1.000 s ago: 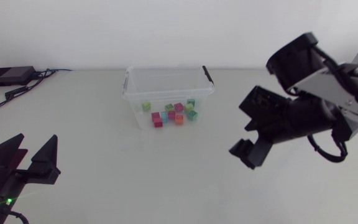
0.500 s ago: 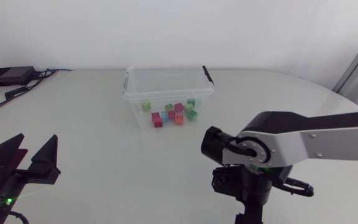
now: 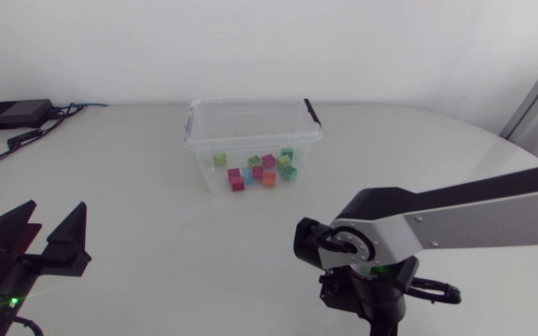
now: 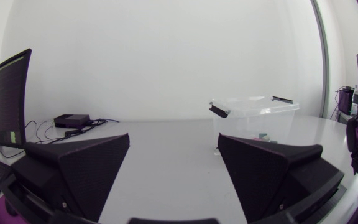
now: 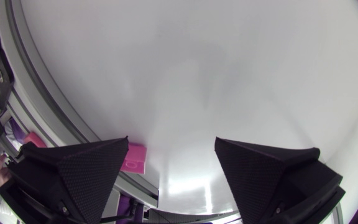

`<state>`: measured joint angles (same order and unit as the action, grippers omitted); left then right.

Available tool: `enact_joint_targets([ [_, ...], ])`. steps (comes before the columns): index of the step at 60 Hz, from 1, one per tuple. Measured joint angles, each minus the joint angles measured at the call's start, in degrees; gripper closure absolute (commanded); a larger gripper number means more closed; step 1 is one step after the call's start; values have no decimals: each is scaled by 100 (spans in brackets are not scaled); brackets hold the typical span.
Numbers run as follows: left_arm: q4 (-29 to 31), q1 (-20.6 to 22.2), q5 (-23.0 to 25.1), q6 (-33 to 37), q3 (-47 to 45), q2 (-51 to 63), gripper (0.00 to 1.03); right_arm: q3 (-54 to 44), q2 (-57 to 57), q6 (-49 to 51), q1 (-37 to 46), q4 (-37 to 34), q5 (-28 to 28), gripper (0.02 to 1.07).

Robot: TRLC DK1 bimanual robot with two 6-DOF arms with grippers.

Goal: Pick up the duplo bricks and place them in the container

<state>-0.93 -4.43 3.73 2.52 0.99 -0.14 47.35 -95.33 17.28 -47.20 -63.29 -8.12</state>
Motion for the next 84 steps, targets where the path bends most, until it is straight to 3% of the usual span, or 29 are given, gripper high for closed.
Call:
enact_joint_targets([
  [23,0,0,0,0,0,0,4,-352,-181,-684,-68,-17,382,7],
  [50,0,0,0,0,0,0,4,-501,-127,-704,-33,-446,527,12],
  [59,0,0,0,0,0,0,4,-509,-205,-702,-35,-446,533,25],
  [70,0,0,0,0,0,0,4,-509,-382,-702,-85,-444,697,61],
  [77,0,0,0,0,0,0,4,-509,-457,-699,-74,-442,789,70],
  [80,0,0,0,0,0,0,4,-509,-474,-699,-70,-424,791,80],
  [84,2,0,0,0,0,0,4,-498,-483,-699,-70,-428,791,83],
])
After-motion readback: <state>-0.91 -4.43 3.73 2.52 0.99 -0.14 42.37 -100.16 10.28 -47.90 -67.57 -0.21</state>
